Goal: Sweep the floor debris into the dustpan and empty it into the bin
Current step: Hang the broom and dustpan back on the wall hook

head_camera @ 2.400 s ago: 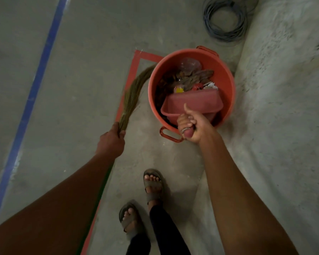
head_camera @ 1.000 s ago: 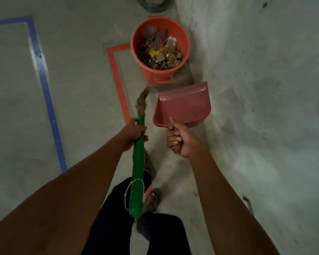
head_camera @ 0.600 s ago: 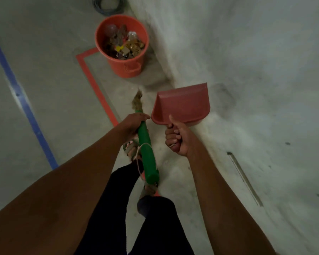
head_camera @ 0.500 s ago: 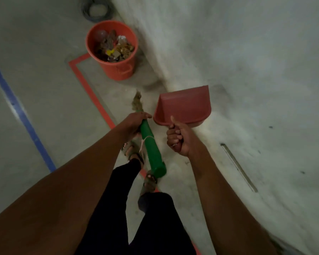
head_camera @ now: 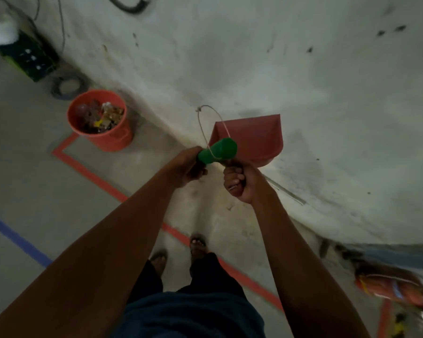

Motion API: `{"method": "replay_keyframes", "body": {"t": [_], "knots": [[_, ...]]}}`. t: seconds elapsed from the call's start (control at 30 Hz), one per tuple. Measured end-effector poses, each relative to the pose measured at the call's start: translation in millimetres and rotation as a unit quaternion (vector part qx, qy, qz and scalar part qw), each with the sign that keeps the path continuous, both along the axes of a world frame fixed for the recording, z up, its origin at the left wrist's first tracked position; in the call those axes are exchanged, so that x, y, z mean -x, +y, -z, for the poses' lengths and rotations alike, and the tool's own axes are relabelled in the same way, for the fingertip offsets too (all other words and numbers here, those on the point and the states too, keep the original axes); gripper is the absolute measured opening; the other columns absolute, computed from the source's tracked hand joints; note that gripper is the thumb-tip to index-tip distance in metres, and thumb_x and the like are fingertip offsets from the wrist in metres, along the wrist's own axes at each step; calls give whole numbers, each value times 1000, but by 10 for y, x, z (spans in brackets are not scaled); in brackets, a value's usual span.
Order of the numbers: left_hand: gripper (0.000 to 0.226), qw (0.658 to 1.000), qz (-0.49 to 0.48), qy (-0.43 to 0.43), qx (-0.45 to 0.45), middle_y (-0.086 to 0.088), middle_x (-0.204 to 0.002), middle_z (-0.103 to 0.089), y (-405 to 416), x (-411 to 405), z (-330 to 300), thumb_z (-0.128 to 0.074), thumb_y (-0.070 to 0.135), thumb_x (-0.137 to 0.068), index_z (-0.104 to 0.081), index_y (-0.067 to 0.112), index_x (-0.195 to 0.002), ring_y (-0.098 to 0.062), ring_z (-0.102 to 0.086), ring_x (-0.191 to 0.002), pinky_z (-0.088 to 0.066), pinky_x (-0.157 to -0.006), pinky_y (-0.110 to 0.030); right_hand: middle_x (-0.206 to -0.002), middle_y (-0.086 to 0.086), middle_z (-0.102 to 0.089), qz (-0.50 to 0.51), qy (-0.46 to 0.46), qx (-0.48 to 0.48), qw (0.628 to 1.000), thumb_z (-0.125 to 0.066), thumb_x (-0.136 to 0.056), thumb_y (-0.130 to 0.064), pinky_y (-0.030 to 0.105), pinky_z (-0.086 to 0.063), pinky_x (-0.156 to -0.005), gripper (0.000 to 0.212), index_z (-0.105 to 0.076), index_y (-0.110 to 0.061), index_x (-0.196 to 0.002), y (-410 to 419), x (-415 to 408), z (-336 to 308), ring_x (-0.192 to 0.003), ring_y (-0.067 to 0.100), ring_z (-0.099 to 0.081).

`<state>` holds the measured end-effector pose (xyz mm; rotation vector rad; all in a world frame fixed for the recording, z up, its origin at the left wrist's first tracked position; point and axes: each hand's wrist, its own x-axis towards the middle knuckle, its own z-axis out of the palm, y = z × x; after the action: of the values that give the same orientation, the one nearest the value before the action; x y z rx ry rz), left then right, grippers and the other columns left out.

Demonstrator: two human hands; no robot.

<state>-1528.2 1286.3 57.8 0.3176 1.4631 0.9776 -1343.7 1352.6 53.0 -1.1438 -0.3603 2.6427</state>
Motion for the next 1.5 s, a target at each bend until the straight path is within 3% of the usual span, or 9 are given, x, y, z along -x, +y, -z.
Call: {"method": "replay_keyframes", "body": {"t": [0.1,0.3,0.43,0.7,0.83,0.97,1.1,1.3,1.5], "knots": [[22,999,33,-1,-2,-9,-71,-53,67,-182,-295,-41,20,-106,-58,9,-97,-16,-54,-50,-41,-44,-20,-52,-11,-32,60,21,-38,997,-65,-96,-31,19,-33,-35,21,-50,-19,-87,-111,-151,-255,-36,3,-31],[21,995,82,-48,-27,-9,-65,-52,90,-403,-827,-44,19,-102,-58,6,-93,-19,-50,-53,-38,-55,-27,-67,-8,-41,164,13,-123,979,-59,-103,-33,15,-33,-39,25,-54,-18,-84,-445,-294,-870,-38,1,-32],[24,993,94,-66,-29,-9,-61,-54,2,-547,-1172,-43,18,-101,-63,4,-98,-15,-49,-46,-39,-52,-24,-78,-6,-47,222,14,-164,961,-58,-102,-24,15,-33,-39,9,-57,-16,-100,-725,-344,-1153,-37,1,-33],[28,984,144,-93,-41,-12,-81,-55,-175,-856,-1679,-38,21,-104,-61,7,-108,-16,-54,-56,-46,-49,-21,-102,-7,-69,321,-30,-230,918,-57,-96,-7,16,-32,-43,38,-65,-17,-132,-1106,-491,-1632,-41,3,-34],[27,980,175,-80,-42,-13,-85,-57,-247,-961,-1844,-43,25,-102,-62,7,-105,-17,-56,-59,-47,-47,-22,-135,-7,-67,319,-31,-287,903,-59,-98,-10,16,-37,-44,44,-61,-19,-141,-1246,-619,-1857,-44,3,-36],[28,971,220,-69,-58,-18,-98,-71,-337,-1163,-2003,-44,27,-103,-64,8,-106,-18,-63,-62,-48,-46,-22,-109,3,-60,302,-21,-347,888,-66,-95,-10,17,-37,-43,30,-69,-15,-125,-1319,-668,-2057,-43,4,-35],[38,963,249,-44,-98,-8,-78,-73,-402,-1362,-2174,-41,30,-106,-62,6,-125,-16,-64,-52,-49,-51,-22,-107,11,-40,293,-39,-404,866,-77,-89,-15,22,-38,-41,34,-70,-14,-123,-1339,-793,-2189,-43,6,-35],[39,940,312,-3,-138,-5,-75,-73,-590,-1702,-2502,-47,42,-106,-68,10,-114,-14,-66,-58,-46,-59,-23,-70,8,-34,311,-54,-456,832,-75,-94,-17,25,-41,-43,24,-68,-16,-118,-1531,-1205,-2418,-44,13,-37],[40,920,310,145,-191,-12,-91,-76,-605,-2269,-2788,-47,38,-105,-67,6,-117,-16,-64,-59,-52,-56,-24,-60,5,-38,343,-62,-460,817,-74,-96,-24,28,-41,-49,31,-60,-19,-123,-1687,-1916,-2543,-53,19,-40]]}}
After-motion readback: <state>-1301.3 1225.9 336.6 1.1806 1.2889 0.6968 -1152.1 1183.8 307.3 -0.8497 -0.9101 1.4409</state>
